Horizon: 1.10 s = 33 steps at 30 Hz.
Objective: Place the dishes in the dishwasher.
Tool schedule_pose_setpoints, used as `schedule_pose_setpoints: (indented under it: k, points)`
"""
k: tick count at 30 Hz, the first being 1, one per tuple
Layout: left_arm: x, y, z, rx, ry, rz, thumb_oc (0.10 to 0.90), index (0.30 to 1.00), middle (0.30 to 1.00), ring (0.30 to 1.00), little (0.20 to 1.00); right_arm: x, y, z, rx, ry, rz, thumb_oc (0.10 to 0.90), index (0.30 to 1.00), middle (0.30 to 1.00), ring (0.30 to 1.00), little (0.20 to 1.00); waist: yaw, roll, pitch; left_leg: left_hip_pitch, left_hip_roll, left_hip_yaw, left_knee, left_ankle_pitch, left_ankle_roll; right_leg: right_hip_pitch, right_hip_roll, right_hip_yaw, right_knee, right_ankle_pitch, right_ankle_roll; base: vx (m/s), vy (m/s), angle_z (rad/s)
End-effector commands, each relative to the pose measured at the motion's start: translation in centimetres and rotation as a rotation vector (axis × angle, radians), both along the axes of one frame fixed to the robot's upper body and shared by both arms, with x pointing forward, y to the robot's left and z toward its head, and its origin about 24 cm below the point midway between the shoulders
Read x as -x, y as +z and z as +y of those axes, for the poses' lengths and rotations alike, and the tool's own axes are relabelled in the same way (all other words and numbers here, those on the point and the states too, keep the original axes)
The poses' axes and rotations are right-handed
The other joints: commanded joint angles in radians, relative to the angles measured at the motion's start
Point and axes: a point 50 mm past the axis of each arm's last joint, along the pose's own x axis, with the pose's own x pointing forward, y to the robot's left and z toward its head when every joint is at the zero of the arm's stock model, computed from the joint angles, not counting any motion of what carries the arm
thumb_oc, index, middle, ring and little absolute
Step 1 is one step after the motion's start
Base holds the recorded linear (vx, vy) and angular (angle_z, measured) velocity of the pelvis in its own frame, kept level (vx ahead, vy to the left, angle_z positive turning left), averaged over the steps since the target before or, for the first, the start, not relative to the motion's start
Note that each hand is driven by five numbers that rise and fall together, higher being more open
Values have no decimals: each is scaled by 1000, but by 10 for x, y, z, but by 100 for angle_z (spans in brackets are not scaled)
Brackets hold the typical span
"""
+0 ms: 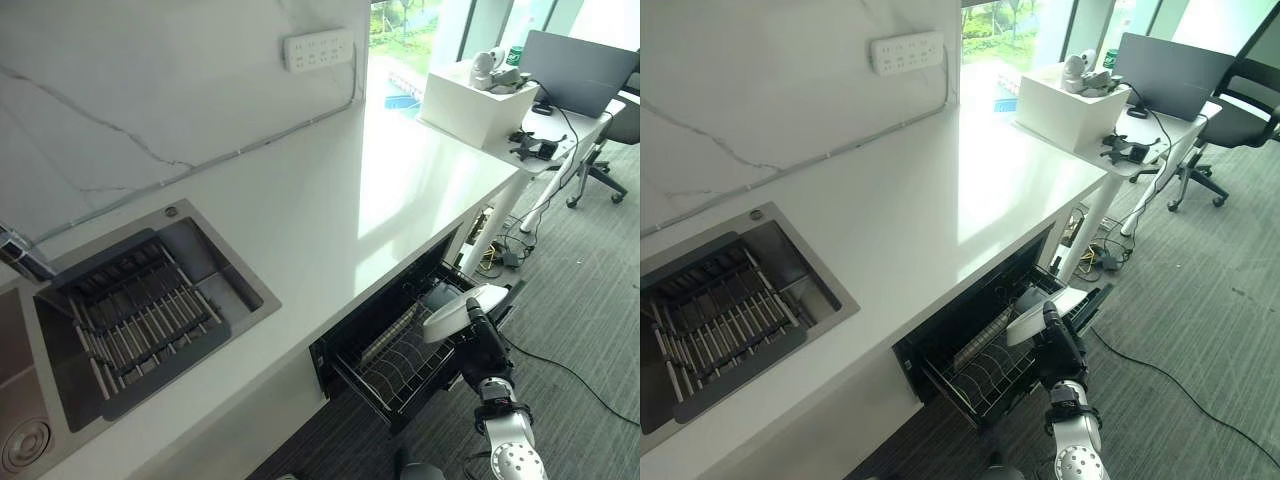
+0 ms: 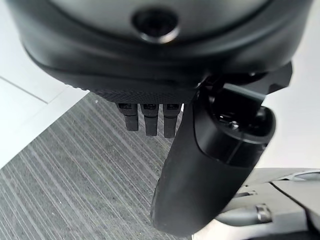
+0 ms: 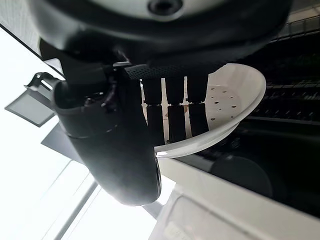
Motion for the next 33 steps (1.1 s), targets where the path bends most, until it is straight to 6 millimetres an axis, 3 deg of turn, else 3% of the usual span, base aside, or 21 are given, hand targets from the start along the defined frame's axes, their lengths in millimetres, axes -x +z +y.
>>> schedule_pose_setpoints:
  k: [1,7,14,21,33]
  points:
    - [-20,3,4,-7,18,-58,800,900,900,900,900,-36,58,-2,95,20,-323,400,300,300,300,300,-16,6,7,36,5,-45,-13,-98,-3,-4,-47,-23,127,-176,56,1,21,12]
    - [-17,2,1,-3,7,-58,800,900,900,900,900,-36,41,12,167,111,-238,400,300,300,300,300,9,10,10,32,-5,-63,-13,-102,-1,9,-54,-43,127,-185,54,16,16,9]
    - [-19,2,-1,0,1,-57,800,900,900,900,900,-41,36,13,595,225,-121,400,300,300,300,300,34,13,19,26,-13,-87,-13,-100,-2,21,-53,-59,127,-191,46,20,11,8]
    - [-20,3,3,-8,-34,-54,800,900,900,900,900,-57,41,17,1004,350,-59,400,300,300,300,300,85,16,31,20,-23,-124,-13,-95,-4,44,-56,-91,127,-198,34,23,2,12]
    - [-29,8,16,-21,-45,-77,800,900,900,900,900,-93,52,-22,1500,382,151,400,300,300,300,300,173,48,69,-40,-56,-171,-13,-76,-9,19,-95,-130,127,-173,43,-4,17,19]
